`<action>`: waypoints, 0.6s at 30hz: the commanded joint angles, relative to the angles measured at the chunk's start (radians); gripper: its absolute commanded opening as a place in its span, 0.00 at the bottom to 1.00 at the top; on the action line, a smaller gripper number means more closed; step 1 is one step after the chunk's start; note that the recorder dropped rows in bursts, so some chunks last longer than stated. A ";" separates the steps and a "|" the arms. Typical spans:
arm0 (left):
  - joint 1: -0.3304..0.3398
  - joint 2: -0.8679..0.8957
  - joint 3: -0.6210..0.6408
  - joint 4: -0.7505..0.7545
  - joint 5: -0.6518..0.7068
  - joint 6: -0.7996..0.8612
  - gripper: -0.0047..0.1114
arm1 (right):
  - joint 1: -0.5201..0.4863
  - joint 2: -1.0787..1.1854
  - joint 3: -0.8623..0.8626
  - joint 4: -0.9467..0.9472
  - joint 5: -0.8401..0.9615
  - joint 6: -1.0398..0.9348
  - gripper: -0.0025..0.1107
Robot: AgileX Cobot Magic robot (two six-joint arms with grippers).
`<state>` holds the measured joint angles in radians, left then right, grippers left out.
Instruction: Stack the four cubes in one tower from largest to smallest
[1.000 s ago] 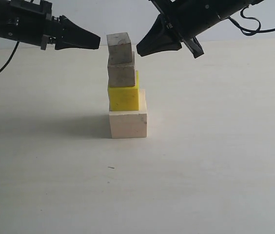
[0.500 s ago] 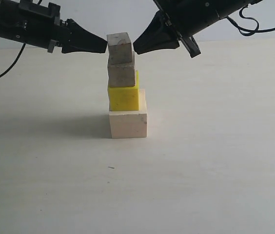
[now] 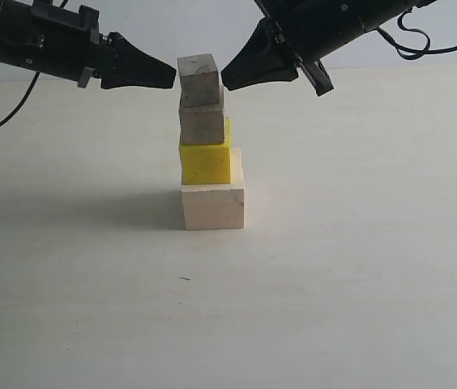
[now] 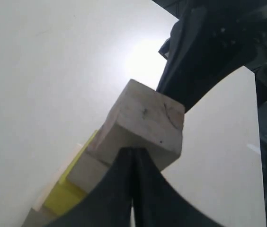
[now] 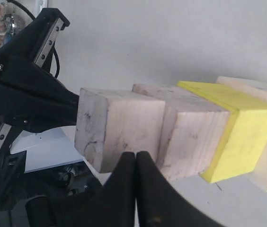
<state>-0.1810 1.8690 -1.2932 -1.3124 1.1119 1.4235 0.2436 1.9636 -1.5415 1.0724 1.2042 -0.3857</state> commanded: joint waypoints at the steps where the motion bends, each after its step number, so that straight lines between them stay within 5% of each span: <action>1: -0.001 0.005 -0.009 -0.006 -0.008 0.005 0.04 | 0.001 -0.009 -0.001 0.010 0.003 -0.014 0.02; 18: -0.001 0.005 -0.009 -0.013 -0.010 0.005 0.04 | 0.025 -0.009 -0.001 0.005 0.011 -0.021 0.02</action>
<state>-0.1810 1.8690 -1.2932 -1.3124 1.1053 1.4249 0.2619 1.9636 -1.5415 1.0724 1.2097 -0.3914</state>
